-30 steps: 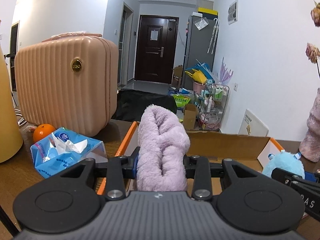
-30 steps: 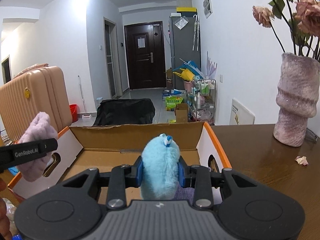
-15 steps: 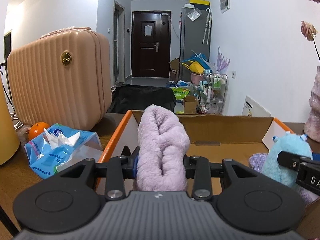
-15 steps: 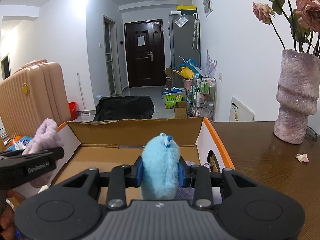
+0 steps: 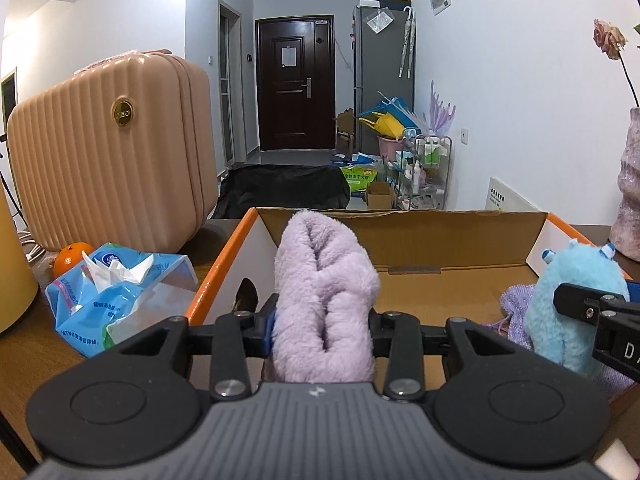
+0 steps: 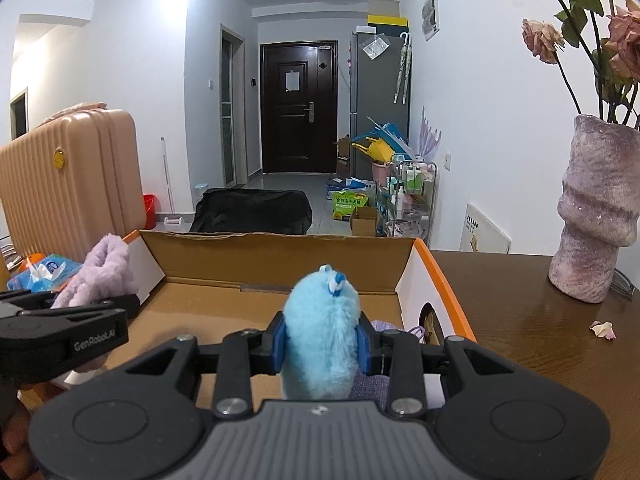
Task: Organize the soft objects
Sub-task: 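Open the left gripper to drop the slipper while the right gripper releases the plush into the box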
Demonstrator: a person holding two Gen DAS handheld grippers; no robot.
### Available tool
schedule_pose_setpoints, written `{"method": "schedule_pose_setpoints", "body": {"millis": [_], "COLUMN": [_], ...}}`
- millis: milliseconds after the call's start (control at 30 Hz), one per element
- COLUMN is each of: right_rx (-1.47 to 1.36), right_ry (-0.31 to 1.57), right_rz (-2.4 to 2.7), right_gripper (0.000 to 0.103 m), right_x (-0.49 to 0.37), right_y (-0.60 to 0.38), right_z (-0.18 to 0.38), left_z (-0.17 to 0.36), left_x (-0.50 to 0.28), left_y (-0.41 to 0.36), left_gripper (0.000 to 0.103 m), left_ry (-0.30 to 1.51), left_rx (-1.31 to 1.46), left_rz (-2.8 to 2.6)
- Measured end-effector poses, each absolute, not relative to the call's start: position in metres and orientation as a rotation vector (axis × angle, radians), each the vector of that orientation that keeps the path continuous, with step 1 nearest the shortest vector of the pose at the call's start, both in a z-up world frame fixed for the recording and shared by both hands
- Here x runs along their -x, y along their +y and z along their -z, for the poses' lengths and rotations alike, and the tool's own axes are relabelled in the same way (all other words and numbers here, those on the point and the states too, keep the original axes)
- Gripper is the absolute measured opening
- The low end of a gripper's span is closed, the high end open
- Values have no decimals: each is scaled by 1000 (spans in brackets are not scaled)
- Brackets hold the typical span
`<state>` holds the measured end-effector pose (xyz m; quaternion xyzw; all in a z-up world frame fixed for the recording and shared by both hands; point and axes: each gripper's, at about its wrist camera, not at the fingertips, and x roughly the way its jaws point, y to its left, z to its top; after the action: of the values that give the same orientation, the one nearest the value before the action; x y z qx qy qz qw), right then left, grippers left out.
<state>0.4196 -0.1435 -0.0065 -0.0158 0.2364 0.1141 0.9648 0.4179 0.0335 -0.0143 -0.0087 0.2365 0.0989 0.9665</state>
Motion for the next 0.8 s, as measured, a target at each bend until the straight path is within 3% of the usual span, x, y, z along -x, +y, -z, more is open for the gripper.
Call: {"method": "schedule_pose_setpoints", "body": {"millis": [133, 200, 300, 367, 467, 800], "right_rx": [28, 29, 27, 25, 18, 7], "right_ry": [474, 470, 462, 454, 442, 450], "right_rz": [-230, -228, -226, -223, -210, -197], "right_gripper": [36, 41, 56, 75, 103, 103], "right_x": [-418, -416, -415, -414, -412, -414], "right_y": [-144, -144, -145, -145, -147, -149], "right_z": [6, 5, 5, 4, 2, 2], "left_z": [15, 14, 13, 11, 9, 7], "left_x": [-418, -417, -414, -410, -407, -408], "left_y": [34, 35, 35, 34, 33, 40], "left_gripper": [54, 71, 89, 103, 103, 103], "left_ry": [478, 474, 453, 429, 406, 407], "left_rx": [18, 20, 18, 16, 12, 41], "left_rz": [-200, -202, -213, -222, -242, -266]}}
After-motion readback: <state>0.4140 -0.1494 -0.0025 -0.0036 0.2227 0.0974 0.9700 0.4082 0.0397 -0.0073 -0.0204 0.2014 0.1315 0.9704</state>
